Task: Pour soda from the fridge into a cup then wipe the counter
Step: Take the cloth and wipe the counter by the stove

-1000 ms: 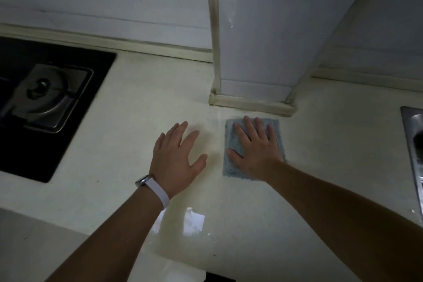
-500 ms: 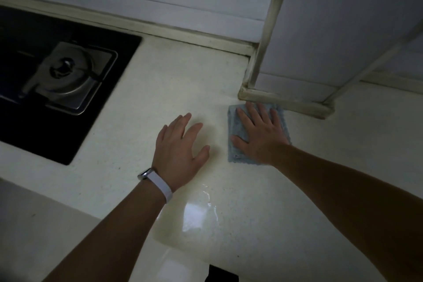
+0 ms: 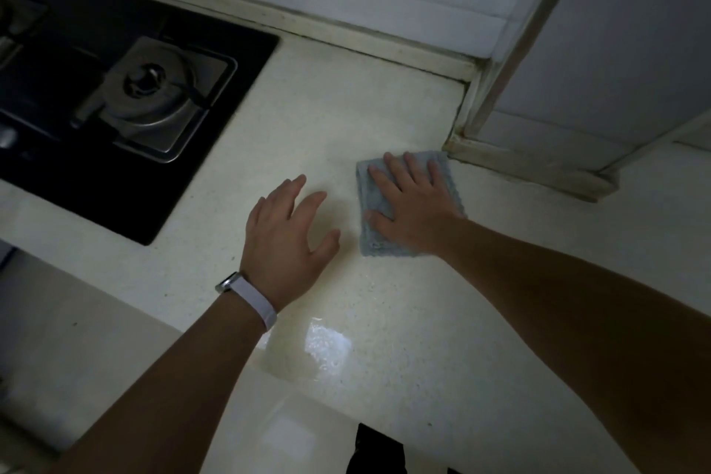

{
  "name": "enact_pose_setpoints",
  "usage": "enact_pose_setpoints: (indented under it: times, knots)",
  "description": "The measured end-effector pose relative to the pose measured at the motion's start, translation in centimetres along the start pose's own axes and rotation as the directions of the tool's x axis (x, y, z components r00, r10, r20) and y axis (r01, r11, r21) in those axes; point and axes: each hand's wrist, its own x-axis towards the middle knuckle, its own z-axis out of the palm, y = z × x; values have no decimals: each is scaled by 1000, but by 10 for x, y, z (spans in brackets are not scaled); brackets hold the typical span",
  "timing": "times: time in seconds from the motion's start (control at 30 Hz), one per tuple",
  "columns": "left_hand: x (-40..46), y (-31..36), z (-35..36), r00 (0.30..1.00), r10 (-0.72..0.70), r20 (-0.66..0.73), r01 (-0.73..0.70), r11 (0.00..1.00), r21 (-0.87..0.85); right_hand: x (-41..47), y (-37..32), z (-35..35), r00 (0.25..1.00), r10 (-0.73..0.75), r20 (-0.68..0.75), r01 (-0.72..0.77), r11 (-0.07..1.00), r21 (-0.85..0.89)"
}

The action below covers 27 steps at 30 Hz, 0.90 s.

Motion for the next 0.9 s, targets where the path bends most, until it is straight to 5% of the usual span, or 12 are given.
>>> enact_pose_setpoints:
  times: [0.47, 0.9]
  knots:
    - [-32, -20, -13, 997, -35, -65, 33, 999, -25, 4, -64, 5, 951, -304, 56, 305, 952, -4]
    - [-62, 22, -11, 996, -26, -89, 26, 1000, 6, -79, -74, 18, 858, -514, -4, 514, 858, 11]
